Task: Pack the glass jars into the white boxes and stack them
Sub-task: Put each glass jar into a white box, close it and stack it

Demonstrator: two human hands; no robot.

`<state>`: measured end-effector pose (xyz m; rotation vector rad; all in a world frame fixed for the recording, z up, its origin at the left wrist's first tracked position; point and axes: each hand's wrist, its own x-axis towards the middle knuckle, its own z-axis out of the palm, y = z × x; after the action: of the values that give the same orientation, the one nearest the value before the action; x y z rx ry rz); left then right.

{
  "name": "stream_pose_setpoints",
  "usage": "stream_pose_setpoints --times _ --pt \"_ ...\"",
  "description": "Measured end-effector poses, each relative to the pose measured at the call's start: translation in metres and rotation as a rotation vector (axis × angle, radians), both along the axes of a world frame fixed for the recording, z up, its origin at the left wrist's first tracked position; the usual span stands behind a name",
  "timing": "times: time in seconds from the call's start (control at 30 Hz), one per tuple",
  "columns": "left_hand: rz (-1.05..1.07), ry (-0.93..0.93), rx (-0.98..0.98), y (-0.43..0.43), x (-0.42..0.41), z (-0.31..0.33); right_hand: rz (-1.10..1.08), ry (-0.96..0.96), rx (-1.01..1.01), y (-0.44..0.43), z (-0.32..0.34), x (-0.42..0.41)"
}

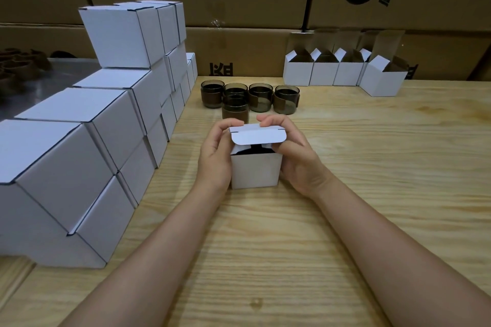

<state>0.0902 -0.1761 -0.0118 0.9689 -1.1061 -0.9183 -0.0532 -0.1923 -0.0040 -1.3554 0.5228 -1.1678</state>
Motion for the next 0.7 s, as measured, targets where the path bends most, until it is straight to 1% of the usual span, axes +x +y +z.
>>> stream_pose_setpoints --times 0.07,0.13,0.3,0.43,0.7 --pt "0.004 0.002 0.006 0.0001 -0.0003 0.0004 0.073 0.062 -0.017 0.0014 0.0010 -0.0031" --pt "-0.001 0.014 0.013 0.0001 -0.0002 0.0002 0.064 0.112 -0.031 0.0016 0.0009 -0.0027" --pt "0.016 -0.017 0.024 -0.0009 -0.0019 -0.0019 -0.043 0.067 -0.041 0.0010 -0.0017 0.0028" --pt "0.033 -0.048 0.050 -0.0011 -0.0020 -0.0045 -0.054 0.055 -0.063 0.0014 -0.0028 0.0028" --pt "0.001 -0.047 0.067 -0.0017 -0.0008 -0.0056 -0.102 0.053 -0.083 0.0003 -0.0053 0.0042"
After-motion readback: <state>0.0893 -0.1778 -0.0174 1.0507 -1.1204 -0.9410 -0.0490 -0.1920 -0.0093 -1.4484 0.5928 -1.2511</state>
